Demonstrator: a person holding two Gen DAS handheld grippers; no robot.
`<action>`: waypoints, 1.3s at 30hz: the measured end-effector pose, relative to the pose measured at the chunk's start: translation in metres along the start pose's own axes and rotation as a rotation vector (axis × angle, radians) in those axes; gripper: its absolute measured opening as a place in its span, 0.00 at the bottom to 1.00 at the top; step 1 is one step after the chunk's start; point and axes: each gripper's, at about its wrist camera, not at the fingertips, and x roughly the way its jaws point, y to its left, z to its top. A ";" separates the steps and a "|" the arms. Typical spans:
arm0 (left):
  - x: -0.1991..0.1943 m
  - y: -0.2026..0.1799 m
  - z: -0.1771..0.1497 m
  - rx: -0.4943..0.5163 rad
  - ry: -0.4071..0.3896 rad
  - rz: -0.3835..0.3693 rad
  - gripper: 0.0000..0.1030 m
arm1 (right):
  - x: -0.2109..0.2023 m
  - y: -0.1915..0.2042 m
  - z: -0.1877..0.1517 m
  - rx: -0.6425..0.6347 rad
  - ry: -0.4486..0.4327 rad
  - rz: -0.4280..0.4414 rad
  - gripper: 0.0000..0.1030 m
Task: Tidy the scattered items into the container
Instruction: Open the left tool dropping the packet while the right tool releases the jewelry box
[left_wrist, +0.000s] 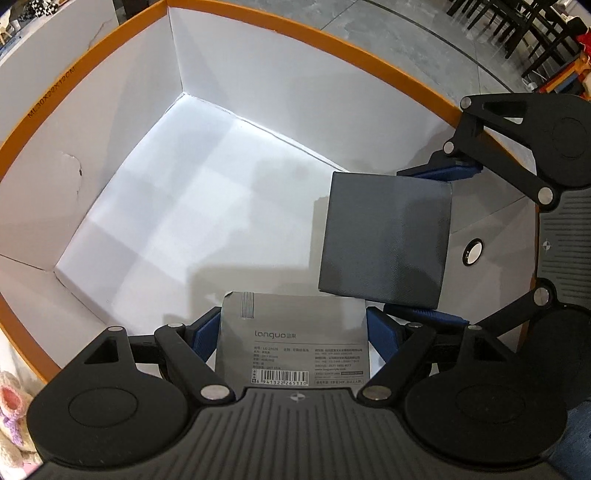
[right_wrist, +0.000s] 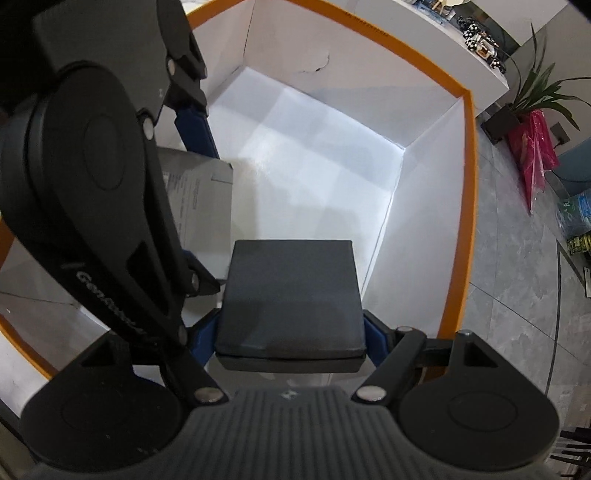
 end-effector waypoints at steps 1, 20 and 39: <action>0.000 0.001 -0.001 -0.003 0.004 -0.003 0.92 | 0.000 0.000 0.000 -0.002 0.004 0.000 0.76; -0.002 0.009 0.010 -0.089 -0.005 -0.044 0.97 | -0.005 -0.015 0.005 -0.006 0.005 -0.030 0.92; -0.062 -0.008 0.008 -0.069 -0.106 -0.013 0.97 | -0.052 -0.009 0.008 -0.003 -0.063 -0.045 0.95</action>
